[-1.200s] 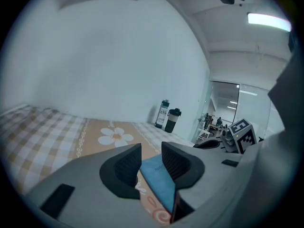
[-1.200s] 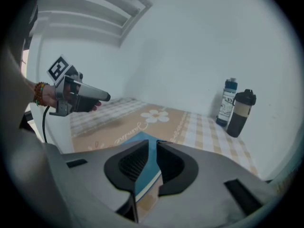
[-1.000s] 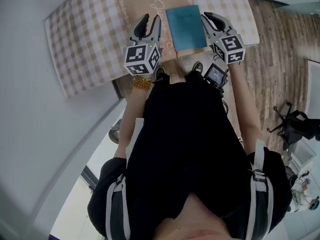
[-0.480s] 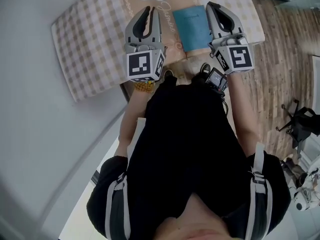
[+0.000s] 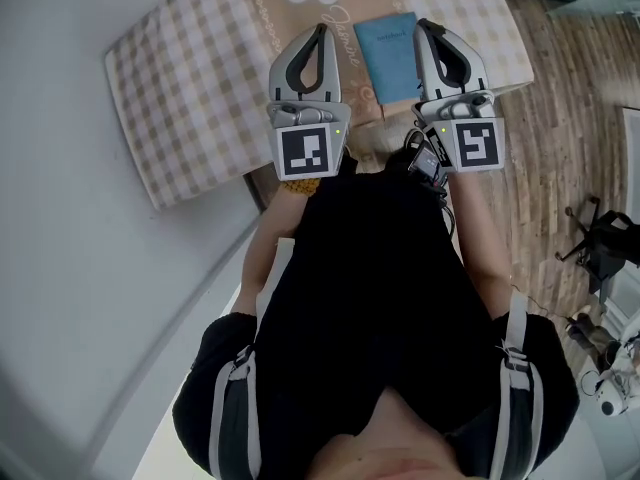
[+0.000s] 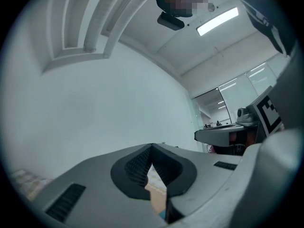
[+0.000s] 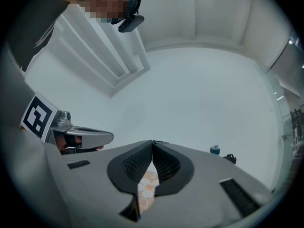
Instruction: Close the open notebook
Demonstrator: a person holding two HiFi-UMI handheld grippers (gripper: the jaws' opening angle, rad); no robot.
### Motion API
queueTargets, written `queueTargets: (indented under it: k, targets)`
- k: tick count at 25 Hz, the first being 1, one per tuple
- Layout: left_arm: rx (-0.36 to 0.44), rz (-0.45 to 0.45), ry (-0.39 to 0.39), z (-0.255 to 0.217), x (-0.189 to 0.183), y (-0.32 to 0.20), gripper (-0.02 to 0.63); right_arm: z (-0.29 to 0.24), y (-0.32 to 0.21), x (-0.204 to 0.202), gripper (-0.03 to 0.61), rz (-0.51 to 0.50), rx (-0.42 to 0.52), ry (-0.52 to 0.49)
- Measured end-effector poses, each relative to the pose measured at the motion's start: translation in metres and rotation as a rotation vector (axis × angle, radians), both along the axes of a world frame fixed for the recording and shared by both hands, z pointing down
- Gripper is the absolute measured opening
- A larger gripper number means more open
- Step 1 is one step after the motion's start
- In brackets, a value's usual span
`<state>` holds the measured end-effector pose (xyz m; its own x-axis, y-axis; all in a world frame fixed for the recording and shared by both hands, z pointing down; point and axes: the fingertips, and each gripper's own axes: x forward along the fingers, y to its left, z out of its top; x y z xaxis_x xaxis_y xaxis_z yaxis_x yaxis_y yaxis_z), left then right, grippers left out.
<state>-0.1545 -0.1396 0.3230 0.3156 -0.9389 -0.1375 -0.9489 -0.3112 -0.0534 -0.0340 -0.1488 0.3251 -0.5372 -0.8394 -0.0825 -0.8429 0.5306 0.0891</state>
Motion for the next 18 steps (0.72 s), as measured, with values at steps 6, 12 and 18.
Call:
queueTargets:
  k: [6, 12, 18]
  targets:
    - [-0.042, 0.025, -0.023, 0.029, -0.009, -0.008, 0.014, 0.035, 0.0, -0.017, 0.006, 0.019, -0.075, -0.001]
    - [-0.084, 0.045, -0.029, 0.059, -0.005, 0.021, 0.014, 0.069, 0.032, -0.017, 0.006, 0.034, -0.127, 0.017]
    - [-0.113, 0.077, -0.03, 0.079, -0.008, 0.031, 0.014, 0.099, 0.043, -0.028, 0.006, 0.036, -0.197, 0.027]
